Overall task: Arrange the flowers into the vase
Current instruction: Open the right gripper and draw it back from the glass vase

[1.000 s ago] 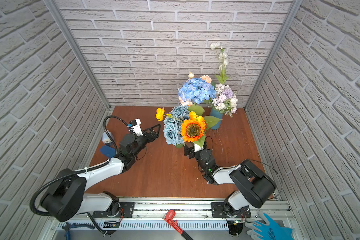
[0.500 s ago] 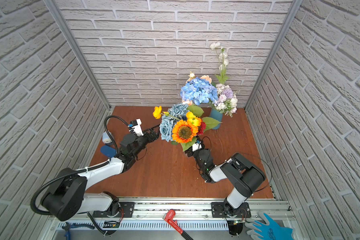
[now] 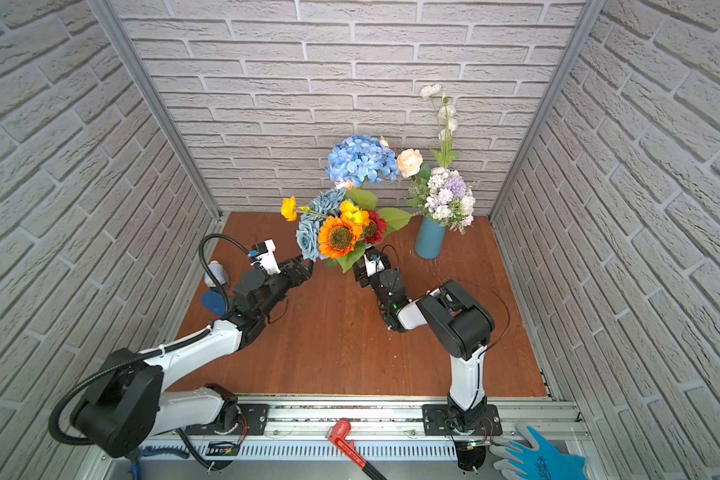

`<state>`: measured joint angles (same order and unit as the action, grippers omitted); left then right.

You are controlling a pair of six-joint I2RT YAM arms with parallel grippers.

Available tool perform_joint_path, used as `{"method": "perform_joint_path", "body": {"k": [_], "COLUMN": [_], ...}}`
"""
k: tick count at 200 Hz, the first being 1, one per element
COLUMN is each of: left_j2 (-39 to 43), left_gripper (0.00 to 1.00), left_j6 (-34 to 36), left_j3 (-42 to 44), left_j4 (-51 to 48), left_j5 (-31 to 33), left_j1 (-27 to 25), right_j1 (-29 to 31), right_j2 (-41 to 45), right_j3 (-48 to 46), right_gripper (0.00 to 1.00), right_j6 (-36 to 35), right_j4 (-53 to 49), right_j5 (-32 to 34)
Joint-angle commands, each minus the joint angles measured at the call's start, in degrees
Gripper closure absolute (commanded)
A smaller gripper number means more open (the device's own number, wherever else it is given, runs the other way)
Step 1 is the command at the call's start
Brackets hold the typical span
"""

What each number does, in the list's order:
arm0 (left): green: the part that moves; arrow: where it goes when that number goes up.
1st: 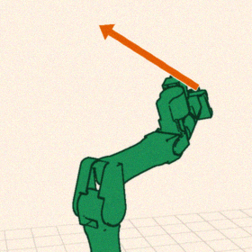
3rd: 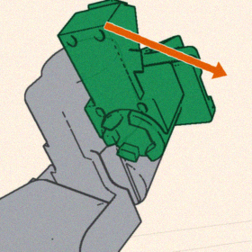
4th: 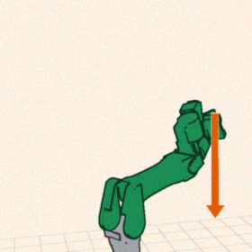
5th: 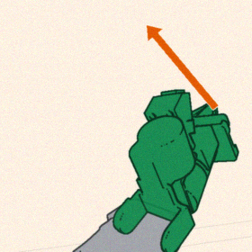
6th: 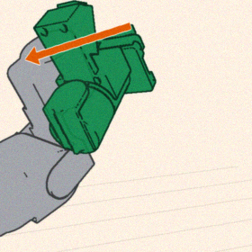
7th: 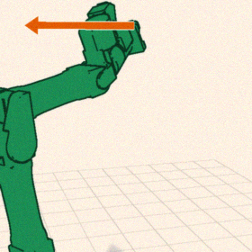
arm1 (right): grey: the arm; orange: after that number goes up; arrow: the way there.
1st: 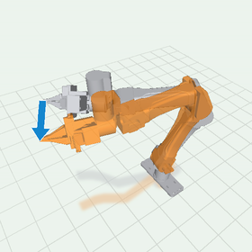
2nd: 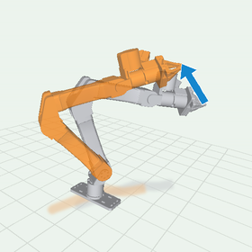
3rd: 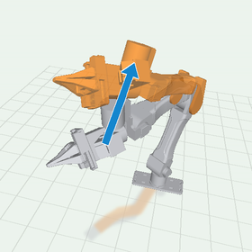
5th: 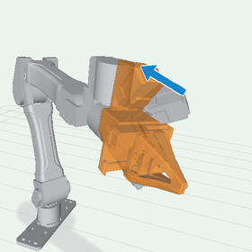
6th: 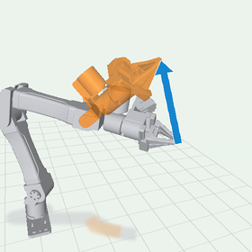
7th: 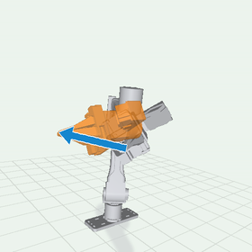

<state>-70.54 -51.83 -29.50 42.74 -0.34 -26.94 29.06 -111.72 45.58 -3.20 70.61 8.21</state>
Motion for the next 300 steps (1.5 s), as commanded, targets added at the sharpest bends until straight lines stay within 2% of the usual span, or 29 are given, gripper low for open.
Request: {"method": "perform_joint_path", "body": {"k": [1,49,88,116,136,170,180,198,231,252,279,300], "left_j2": [4.1,12.6,17.2,18.4,18.6,18.0,17.7,17.1,16.3,16.6,17.4,16.8], "left_gripper": [0.02,0.02,0.02,0.02,0.02,0.02,0.02,0.02,0.02,0.02,0.02,0.02], "left_j6": [1.8,3.5,4.6,4.8,5.2,5.2,5.2,5.2,5.3,7.9,15.2,20.4], "left_j3": [2.1,5.2,7.0,7.9,7.9,7.9,7.7,7.5,7.3,6.6,2.5,0.0], "left_j4": [-2.0,-11.6,-17.4,-18.8,-19.2,-18.4,-18.1,-17.5,-16.3,-18.3,-28.7,-33.7], "left_j5": [2.6,5.6,7.3,6.7,6.1,5.2,5.0,4.6,4.3,4.7,11.0,15.7], "left_j1": [1.1,2.9,5.0,7.4,8.5,9.6,9.8,9.8,10.2,11.1,13.8,16.8], "right_j1": [-1.7,-5.4,-5.7,-5.7,-5.6,-5.4,-5.3,-5.0,-4.1,-3.0,-1.8,-1.7], "right_j2": [-1.1,-10.6,-12.9,-12.5,-11.6,-9.5,-8.3,-6.6,-3.6,0.1,8.0,17.6], "right_j3": [6.4,17.4,20.8,20.3,19.3,15.3,13.6,11.0,5.6,0.6,-10.1,-17.6], "right_gripper": [0.67,0.65,0.6,0.54,0.43,0.19,0.08,0.01,0.0,0.01,0.01,0.02], "right_j6": [1.9,5.1,5.5,5.8,5.8,5.3,5.1,5.4,6.4,7.2,11.2,12.7], "right_j4": [10.0,9.8,8.1,8.2,8.2,9.7,10.1,10.1,10.1,10.1,9.3,0.4], "right_j5": [-1.9,-4.2,-5.1,-5.4,-5.6,-5.1,-4.8,-5.0,-5.0,-4.6,-3.1,-2.1]}}
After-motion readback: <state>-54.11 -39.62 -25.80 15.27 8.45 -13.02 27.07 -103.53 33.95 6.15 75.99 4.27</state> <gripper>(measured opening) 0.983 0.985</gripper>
